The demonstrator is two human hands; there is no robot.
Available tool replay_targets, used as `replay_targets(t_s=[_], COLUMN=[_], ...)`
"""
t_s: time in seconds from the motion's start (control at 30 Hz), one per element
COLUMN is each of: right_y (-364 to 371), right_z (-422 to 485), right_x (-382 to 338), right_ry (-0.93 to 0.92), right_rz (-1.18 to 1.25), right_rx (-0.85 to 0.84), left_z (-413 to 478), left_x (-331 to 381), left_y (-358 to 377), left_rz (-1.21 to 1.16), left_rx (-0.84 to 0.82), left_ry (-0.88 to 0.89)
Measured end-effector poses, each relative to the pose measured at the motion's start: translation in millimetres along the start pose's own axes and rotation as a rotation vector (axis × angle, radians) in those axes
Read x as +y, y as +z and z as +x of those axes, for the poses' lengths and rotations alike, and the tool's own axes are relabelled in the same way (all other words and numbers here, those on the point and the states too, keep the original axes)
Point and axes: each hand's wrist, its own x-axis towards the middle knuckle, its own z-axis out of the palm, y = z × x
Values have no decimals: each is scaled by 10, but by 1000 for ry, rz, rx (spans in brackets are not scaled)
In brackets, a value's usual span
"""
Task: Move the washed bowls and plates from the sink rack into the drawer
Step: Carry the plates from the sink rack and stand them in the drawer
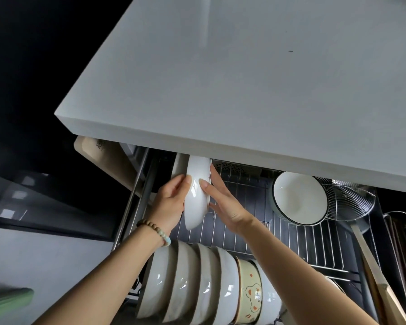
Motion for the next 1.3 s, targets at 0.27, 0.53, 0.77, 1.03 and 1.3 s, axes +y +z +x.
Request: replay_targets(t_s=[0.27, 0.53, 0.77, 1.03, 1.3], right_y=[24, 67, 21, -61, -154], right_z=[60, 50, 107, 83, 135], right_x=[149, 257, 327, 375, 322], right_ry=[5, 32, 91, 131, 82], right_rz=[95, 170, 179, 190, 184], right_rx=[-6, 50, 32, 26, 10], left_z=[19, 21, -20, -115, -66], left_x=[-53, -81, -195, -226, -192], left_y=[-30, -59, -244, -242, -176], left_rz=[18, 99, 386, 475, 453], left_rx=[-4, -57, -294, -328, -328], left_ry=[3, 15, 38, 103, 154])
